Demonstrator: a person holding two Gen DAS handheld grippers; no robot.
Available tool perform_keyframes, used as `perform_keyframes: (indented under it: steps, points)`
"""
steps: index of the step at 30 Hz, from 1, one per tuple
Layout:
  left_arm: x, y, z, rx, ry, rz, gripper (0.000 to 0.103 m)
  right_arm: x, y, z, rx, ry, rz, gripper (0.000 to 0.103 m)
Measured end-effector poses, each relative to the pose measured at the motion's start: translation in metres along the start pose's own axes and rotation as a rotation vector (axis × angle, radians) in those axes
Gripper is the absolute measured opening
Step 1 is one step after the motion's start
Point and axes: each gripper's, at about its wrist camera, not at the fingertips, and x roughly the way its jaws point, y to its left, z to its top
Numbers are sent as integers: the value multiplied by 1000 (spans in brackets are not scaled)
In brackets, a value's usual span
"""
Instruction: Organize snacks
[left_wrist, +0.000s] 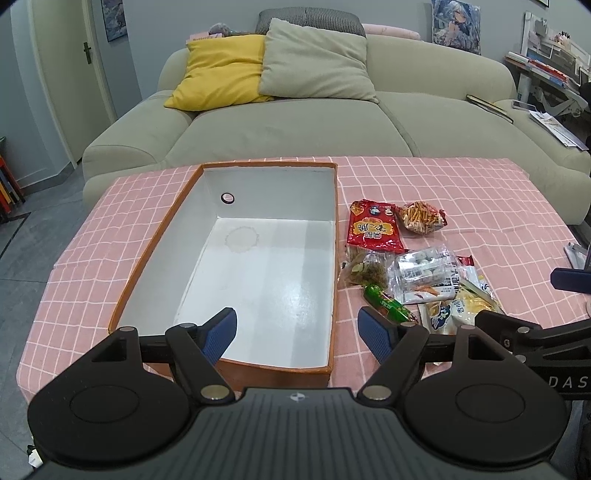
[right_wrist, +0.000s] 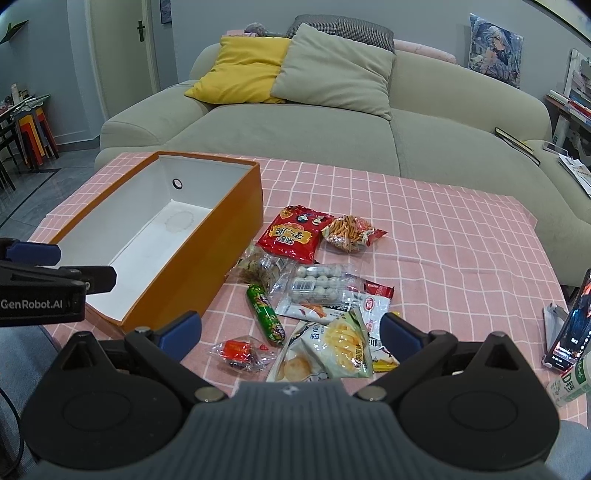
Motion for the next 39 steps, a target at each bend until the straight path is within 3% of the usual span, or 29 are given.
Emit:
perform_keyframes:
  steps: [39]
  points:
    - [0, 0, 1, 0, 23, -18, 88, 3, -1, 1, 8, 11, -4, 99]
